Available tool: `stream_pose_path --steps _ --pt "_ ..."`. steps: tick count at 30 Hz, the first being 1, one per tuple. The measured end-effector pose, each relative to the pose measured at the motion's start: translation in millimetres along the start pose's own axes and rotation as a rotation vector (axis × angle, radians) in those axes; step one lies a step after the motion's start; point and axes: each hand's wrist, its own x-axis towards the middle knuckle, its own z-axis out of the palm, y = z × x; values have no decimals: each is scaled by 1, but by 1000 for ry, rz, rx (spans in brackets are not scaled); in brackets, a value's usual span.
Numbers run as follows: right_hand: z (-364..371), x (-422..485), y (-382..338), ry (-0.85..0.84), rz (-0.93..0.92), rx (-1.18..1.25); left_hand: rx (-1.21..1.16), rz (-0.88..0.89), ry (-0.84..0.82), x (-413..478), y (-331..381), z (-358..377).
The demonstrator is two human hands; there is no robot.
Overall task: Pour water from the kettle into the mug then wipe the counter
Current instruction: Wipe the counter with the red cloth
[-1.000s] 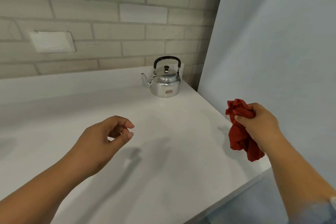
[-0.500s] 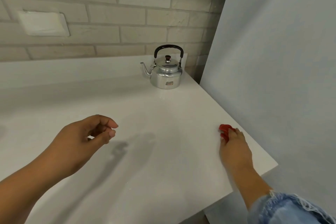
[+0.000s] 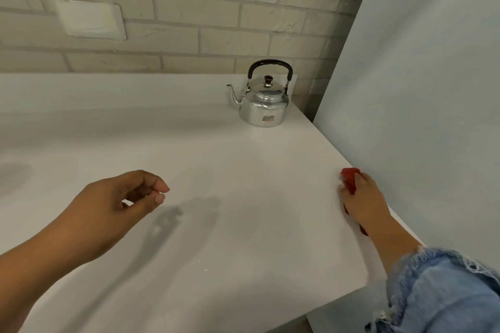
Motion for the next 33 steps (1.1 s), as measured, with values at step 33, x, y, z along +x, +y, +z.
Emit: stream_pose_path --steps 33 --pt "92 -56 -142 -272 -572 307 122 -93 34 -9 -39 -9"
